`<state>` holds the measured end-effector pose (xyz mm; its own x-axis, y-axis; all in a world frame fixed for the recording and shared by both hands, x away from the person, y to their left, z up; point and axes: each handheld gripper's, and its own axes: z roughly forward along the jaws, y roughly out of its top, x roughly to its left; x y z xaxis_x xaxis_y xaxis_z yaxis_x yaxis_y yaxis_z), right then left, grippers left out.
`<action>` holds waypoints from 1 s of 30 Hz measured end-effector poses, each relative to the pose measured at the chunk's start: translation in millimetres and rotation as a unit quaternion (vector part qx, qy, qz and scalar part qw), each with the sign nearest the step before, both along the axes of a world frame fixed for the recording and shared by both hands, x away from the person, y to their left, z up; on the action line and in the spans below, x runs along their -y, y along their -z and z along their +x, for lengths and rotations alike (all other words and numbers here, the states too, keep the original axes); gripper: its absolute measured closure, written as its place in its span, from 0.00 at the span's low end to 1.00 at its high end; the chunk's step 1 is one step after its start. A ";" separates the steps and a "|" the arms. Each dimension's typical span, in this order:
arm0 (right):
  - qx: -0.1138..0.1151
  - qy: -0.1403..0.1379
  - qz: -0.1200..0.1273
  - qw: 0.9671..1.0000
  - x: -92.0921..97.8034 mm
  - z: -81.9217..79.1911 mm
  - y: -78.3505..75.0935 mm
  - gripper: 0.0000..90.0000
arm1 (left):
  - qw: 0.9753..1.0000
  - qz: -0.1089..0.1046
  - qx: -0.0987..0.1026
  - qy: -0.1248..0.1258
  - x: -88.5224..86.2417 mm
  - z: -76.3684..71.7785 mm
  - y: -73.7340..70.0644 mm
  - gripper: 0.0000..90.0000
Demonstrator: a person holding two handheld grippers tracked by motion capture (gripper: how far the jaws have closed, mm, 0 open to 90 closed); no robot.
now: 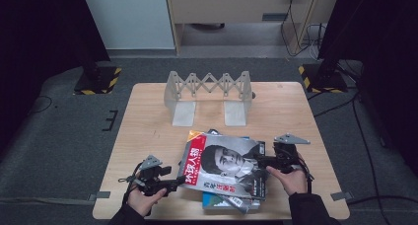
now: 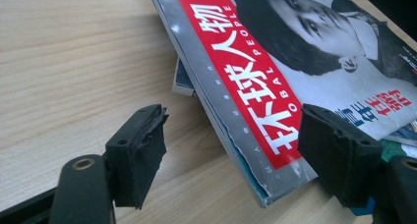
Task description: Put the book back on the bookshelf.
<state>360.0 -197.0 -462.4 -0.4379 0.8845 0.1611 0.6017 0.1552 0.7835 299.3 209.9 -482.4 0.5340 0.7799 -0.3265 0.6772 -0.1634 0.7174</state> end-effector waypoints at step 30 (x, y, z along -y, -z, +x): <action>-0.034 -0.038 -0.026 0.998 -21.8 0.7 23.6 0.09 | 0.995 -0.060 -0.073 0.033 18.9 7.7 17.5 0.30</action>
